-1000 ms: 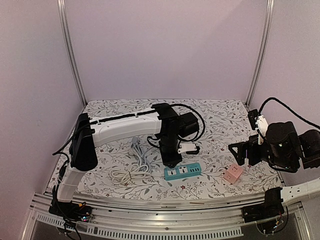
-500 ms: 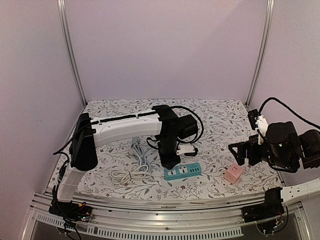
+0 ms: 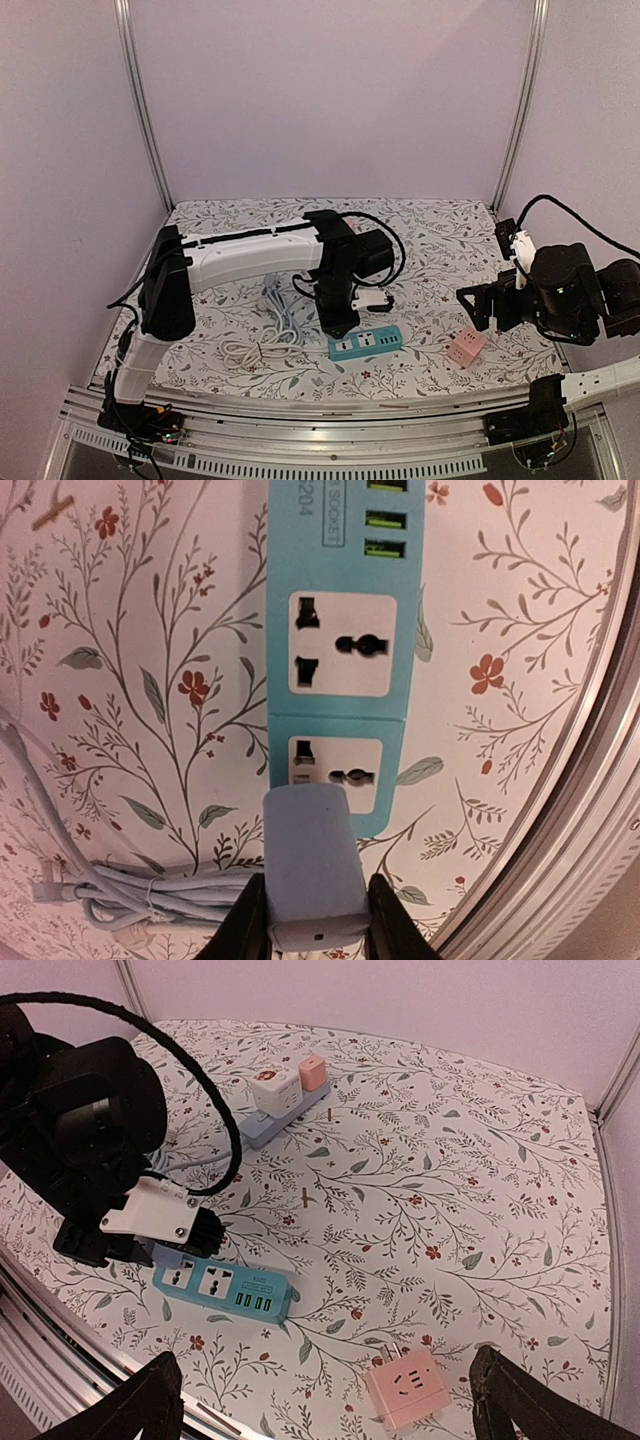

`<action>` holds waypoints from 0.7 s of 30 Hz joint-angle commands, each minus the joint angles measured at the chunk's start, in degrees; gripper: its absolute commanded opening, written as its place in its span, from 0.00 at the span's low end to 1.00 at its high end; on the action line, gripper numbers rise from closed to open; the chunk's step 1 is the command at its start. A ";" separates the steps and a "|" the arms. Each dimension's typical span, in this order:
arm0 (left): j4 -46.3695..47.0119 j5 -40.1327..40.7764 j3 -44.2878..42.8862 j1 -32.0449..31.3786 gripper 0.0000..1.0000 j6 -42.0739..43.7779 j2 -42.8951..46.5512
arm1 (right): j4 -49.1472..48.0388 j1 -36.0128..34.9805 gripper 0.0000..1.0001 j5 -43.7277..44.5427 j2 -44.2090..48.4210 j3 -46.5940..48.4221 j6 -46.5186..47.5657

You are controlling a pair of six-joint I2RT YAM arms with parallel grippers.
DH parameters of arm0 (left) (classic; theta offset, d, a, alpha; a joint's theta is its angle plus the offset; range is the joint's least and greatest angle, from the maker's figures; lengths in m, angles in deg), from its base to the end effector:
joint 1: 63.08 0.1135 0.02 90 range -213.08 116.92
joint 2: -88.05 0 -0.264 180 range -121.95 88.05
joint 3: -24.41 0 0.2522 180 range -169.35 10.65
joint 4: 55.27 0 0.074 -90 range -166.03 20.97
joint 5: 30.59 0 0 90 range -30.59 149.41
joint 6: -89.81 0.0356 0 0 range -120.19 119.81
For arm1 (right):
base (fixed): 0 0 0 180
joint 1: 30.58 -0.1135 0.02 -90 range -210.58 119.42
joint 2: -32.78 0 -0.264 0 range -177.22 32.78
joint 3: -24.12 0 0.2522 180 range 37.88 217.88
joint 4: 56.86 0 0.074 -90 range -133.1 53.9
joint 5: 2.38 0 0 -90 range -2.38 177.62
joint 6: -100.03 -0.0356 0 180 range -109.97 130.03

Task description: Insert the plug

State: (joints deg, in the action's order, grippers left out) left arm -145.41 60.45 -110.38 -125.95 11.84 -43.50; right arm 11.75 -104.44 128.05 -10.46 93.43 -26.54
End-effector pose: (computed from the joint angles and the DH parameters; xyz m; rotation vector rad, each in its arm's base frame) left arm 0.2071 -0.4027 0.2159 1.8752 2.4495 -0.0105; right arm 0.0580 0.1172 0.3368 -0.3493 2.0987 0.3171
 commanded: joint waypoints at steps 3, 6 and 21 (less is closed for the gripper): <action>-13.48 0.35 -2.09 0.69 0.01 0.75 -2.92 | 0.14 -0.35 0.99 1.14 -0.43 -0.35 0.45; -12.98 0.46 -3.26 0.37 0.01 0.92 -2.92 | 0.15 -0.39 0.99 1.19 -0.59 -0.35 0.46; -12.57 2.08 -5.63 -0.59 0.15 2.39 -5.87 | 0.16 -0.33 0.99 1.12 -1.55 -0.27 0.68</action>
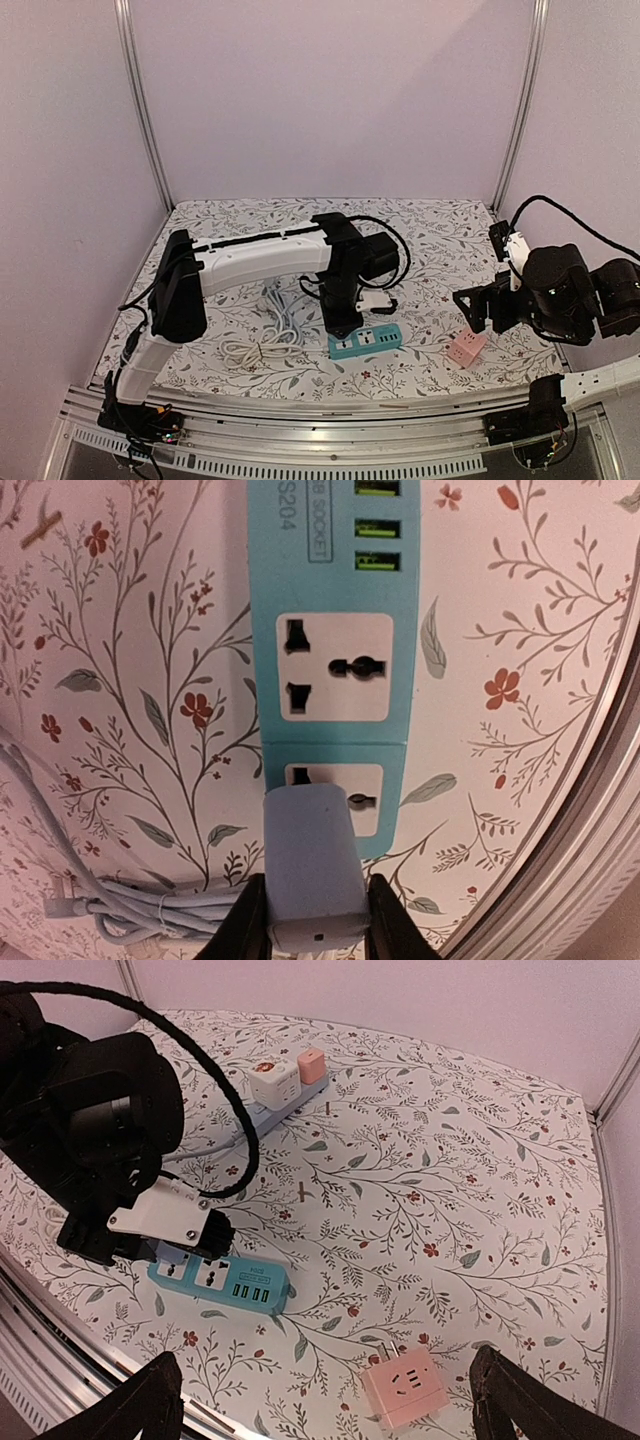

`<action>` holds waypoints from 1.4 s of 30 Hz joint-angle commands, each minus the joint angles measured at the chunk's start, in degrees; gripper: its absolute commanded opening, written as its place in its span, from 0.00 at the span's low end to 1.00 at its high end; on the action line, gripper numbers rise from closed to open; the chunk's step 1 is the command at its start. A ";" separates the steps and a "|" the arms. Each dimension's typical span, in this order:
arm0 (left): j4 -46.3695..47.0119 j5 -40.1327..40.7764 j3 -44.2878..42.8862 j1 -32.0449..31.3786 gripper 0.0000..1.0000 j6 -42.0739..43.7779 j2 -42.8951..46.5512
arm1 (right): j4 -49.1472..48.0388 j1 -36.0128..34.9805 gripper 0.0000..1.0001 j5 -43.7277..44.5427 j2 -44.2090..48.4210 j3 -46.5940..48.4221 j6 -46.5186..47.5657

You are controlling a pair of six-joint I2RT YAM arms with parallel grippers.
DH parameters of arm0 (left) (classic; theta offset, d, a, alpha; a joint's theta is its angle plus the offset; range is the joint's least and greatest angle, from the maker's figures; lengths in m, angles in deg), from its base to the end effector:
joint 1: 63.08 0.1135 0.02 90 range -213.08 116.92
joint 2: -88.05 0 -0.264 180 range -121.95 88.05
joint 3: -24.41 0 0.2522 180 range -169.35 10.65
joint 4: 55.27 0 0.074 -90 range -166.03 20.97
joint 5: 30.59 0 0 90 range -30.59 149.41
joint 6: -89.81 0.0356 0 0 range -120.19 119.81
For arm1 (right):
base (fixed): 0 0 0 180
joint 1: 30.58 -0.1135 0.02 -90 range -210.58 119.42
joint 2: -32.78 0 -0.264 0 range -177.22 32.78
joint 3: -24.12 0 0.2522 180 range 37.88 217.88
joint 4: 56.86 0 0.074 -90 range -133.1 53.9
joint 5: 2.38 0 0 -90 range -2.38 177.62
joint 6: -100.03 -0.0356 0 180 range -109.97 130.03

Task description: Insert the plug

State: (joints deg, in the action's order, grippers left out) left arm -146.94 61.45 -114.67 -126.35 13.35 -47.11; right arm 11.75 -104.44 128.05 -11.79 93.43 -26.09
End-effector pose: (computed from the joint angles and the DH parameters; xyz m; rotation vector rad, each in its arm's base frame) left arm 0.2094 -0.4130 0.2074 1.9193 2.4228 0.0244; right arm 0.0594 0.1222 0.3343 -0.3702 2.1081 0.2908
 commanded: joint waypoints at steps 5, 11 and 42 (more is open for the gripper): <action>-10.50 2.13 -2.42 -0.37 0.25 1.22 -2.89 | 0.16 -0.40 0.99 1.15 -0.29 -0.29 0.25; -8.18 4.04 -2.73 -0.72 0.55 1.81 -2.97 | 0.07 -0.32 0.99 1.05 -0.33 -0.27 0.26; 18.59 4.16 21.70 -0.72 0.81 -3.11 14.44 | -0.36 -0.39 0.99 0.65 -2.04 -0.35 0.51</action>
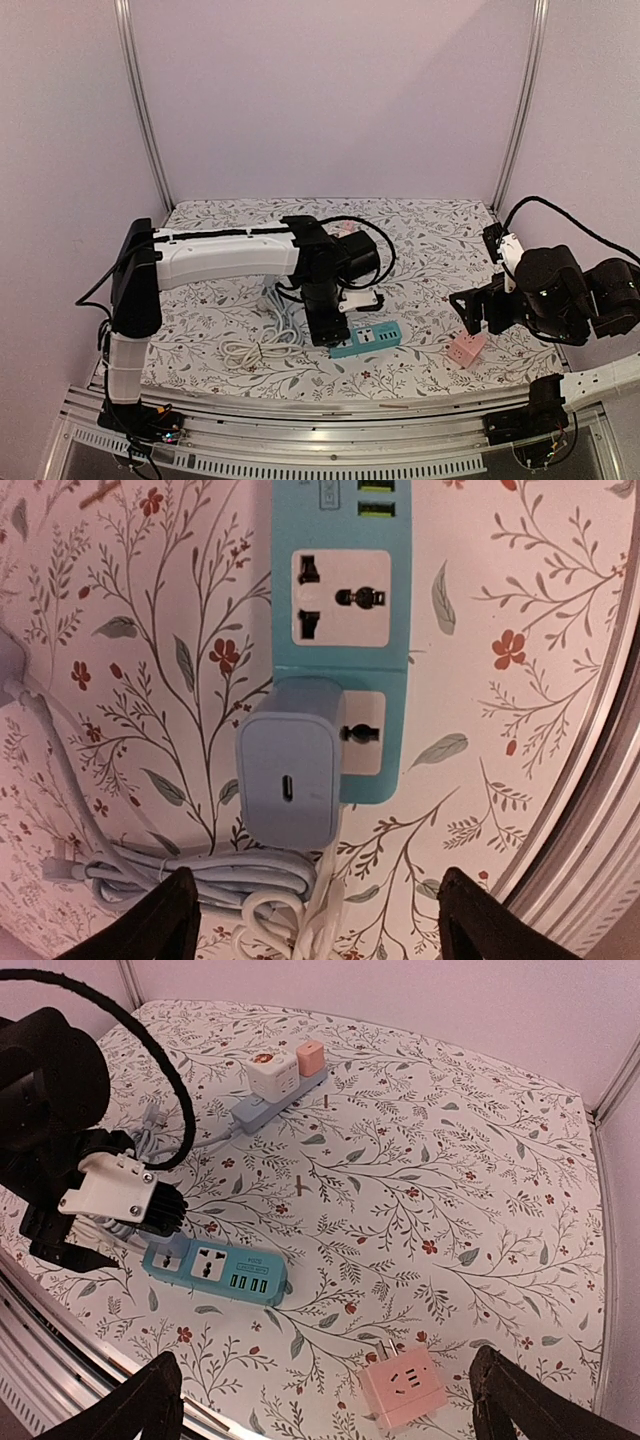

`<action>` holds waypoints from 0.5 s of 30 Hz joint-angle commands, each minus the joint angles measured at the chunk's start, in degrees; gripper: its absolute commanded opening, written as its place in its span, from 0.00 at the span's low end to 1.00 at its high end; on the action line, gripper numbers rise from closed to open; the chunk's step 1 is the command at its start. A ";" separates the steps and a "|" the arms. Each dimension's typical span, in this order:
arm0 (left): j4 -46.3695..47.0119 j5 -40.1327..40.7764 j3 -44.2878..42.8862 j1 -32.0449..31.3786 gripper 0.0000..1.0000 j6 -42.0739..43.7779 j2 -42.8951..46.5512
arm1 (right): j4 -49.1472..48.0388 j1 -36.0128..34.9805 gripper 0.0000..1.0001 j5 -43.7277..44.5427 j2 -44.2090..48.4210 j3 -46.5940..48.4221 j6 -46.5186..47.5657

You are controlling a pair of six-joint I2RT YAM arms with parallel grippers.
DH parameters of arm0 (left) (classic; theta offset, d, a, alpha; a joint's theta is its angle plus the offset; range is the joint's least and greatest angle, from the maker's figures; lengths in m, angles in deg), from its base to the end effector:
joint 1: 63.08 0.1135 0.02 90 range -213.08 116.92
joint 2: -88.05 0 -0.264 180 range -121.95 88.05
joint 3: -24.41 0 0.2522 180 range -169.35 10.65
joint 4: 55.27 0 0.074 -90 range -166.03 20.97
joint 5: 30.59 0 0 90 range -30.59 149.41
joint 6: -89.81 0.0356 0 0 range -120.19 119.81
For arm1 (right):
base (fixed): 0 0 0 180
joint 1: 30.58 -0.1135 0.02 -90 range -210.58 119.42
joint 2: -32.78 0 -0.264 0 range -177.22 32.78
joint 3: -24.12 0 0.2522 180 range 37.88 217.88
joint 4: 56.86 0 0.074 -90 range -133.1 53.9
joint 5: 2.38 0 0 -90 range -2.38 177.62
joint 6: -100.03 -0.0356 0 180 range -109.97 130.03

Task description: Insert the plug

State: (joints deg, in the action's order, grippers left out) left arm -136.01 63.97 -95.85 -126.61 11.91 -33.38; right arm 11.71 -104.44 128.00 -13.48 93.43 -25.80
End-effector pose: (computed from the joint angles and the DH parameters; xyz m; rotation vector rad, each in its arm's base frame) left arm 0.1921 -0.3794 0.2252 1.8204 2.3593 0.0155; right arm 0.0612 0.1284 0.3308 -0.3917 2.1210 0.2615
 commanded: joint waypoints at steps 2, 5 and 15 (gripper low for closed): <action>9.54 1.95 3.70 -0.46 0.78 -2.15 0.38 | -0.36 -0.36 0.99 0.62 -0.41 -0.35 0.27; 12.81 2.48 4.82 -0.46 0.74 -2.60 0.29 | -0.31 -0.40 0.99 0.66 -0.53 -0.37 0.33; 15.52 1.67 5.78 -0.45 0.39 -2.85 -1.65 | -0.32 -0.38 0.99 0.75 -0.53 -0.46 0.50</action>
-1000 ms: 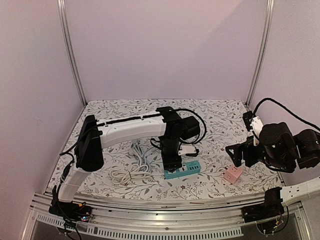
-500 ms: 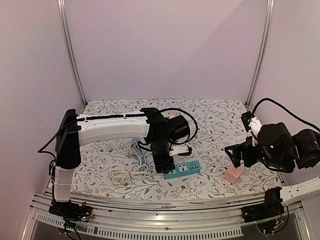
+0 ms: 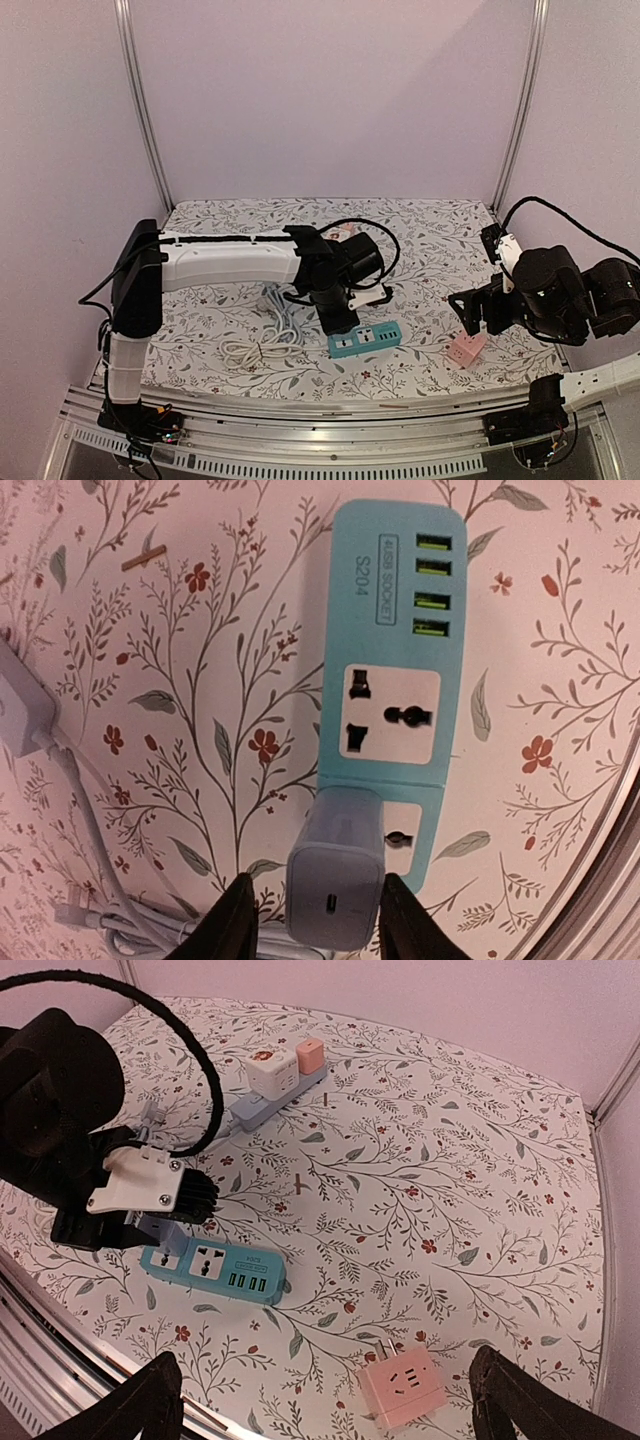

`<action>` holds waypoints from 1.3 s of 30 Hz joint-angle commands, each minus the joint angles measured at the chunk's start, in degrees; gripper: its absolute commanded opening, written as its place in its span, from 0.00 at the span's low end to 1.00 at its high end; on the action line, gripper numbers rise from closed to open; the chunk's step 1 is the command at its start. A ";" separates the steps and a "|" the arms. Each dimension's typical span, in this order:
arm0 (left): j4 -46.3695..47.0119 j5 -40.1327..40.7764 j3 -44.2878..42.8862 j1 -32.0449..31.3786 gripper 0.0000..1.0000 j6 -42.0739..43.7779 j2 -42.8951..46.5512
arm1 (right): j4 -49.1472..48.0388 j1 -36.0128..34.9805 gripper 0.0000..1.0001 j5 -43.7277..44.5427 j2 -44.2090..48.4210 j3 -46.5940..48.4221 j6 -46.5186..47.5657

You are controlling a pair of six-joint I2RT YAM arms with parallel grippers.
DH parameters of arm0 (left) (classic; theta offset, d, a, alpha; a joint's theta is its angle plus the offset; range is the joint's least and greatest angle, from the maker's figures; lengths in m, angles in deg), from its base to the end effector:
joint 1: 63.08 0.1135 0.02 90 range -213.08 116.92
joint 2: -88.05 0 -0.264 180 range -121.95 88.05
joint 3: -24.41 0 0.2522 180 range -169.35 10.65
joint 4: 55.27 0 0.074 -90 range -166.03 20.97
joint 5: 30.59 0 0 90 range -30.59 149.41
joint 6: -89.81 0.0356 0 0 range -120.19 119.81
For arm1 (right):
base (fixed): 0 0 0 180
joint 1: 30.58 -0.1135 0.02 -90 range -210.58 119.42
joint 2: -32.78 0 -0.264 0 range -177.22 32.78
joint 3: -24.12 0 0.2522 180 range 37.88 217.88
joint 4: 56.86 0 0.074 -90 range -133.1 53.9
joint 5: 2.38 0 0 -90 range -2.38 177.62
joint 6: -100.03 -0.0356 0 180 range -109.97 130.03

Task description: Insert the plug

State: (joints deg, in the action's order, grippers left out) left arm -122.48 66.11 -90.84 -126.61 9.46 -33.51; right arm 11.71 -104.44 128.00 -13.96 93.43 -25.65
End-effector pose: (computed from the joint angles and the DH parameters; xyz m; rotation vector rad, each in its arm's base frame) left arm 0.1998 -0.3919 0.2059 1.6691 2.2886 -0.0380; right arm 0.0617 0.1302 0.3298 -0.3991 2.1243 0.2521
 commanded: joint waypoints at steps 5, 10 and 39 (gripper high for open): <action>1.21 -2.04 0.43 -0.44 0.31 -0.04 -2.36 | -0.36 -0.38 0.99 0.92 -0.08 -0.55 0.35; 0.09 -2.86 0.52 -0.29 0.25 0.04 -2.51 | -0.32 -0.37 0.99 0.93 -0.06 -0.53 0.35; 0.43 -3.03 14.99 1.92 0.26 -0.29 7.24 | -0.32 -0.36 0.99 1.28 -0.19 -0.70 0.57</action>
State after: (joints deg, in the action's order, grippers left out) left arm -119.55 63.84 -78.54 -125.58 9.41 -25.86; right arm 11.71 -104.44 128.05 -13.96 93.32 -25.58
